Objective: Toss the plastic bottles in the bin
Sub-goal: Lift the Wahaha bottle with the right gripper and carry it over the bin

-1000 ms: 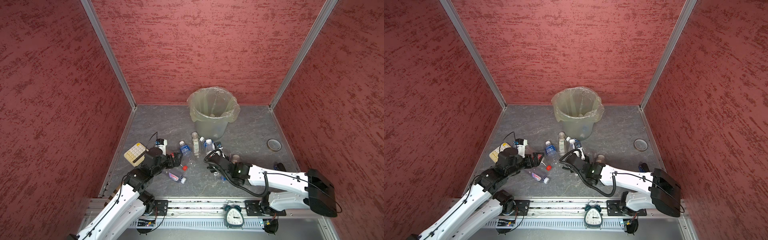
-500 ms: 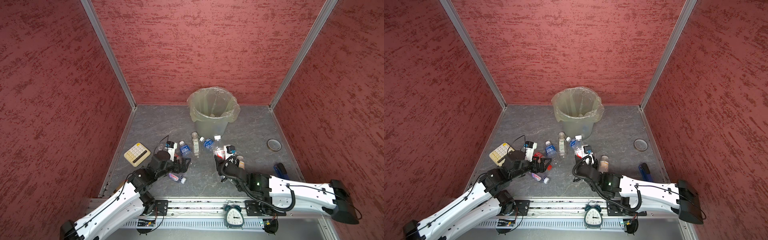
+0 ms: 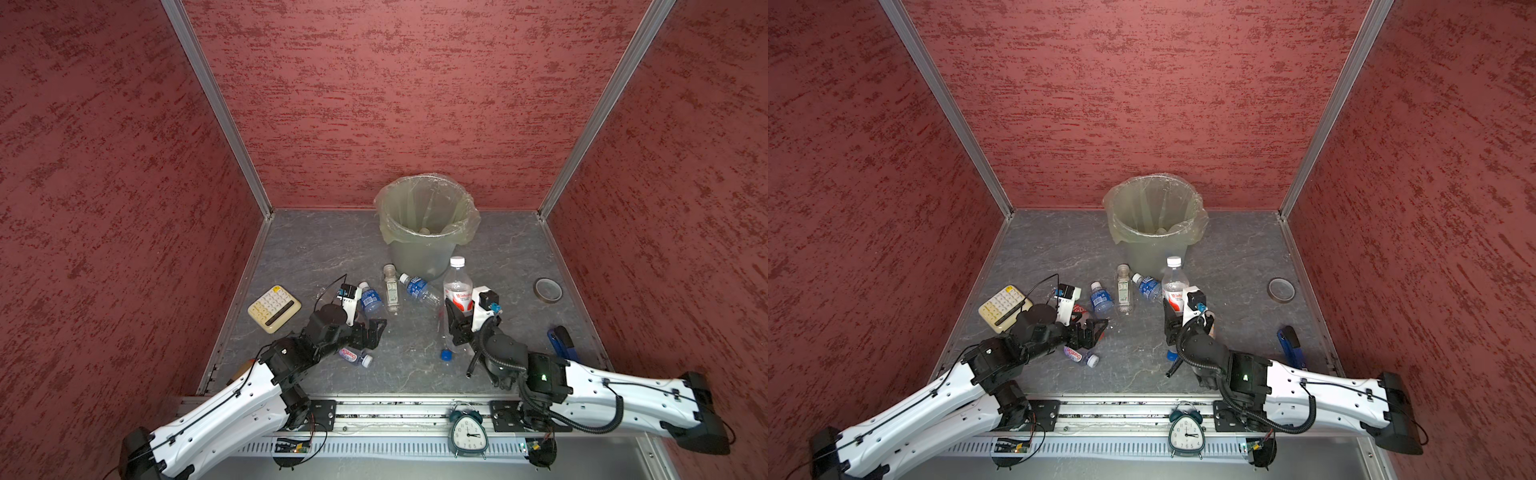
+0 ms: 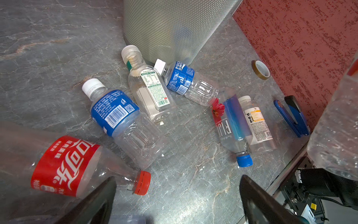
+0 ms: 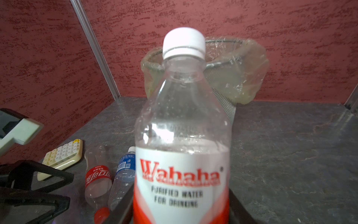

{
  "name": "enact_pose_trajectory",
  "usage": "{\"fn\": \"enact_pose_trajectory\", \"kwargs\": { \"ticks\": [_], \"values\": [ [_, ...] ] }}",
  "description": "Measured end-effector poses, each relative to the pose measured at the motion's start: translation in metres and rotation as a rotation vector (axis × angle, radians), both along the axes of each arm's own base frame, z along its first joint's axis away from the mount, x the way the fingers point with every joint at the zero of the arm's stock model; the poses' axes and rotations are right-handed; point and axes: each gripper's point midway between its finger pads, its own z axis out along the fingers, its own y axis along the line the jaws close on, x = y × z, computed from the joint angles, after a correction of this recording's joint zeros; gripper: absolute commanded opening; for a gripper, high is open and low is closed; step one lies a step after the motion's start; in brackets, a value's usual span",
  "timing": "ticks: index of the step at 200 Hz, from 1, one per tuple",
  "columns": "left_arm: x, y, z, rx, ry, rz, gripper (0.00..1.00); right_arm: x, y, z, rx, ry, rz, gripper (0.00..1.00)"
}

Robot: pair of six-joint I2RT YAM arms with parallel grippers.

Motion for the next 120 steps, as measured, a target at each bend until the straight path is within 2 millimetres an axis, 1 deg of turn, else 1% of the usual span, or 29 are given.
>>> {"fn": "enact_pose_trajectory", "kwargs": {
  "ticks": [27,69,101,120],
  "values": [
    [0.001,0.0,0.001,0.0,-0.005,0.002,1.0,0.0,-0.005,0.017,0.0,-0.05,-0.01,0.54],
    [0.001,0.0,0.001,0.002,-0.009,0.0,0.99,0.001,-0.008,0.049,0.027,-0.121,-0.021,0.54],
    [0.001,0.0,0.001,0.002,-0.011,0.0,0.99,0.003,-0.003,0.073,0.024,-0.165,-0.035,0.55],
    [0.001,0.0,0.002,-0.001,-0.014,0.0,0.99,0.011,0.002,0.092,0.014,-0.189,-0.061,0.55]
  ]
}}
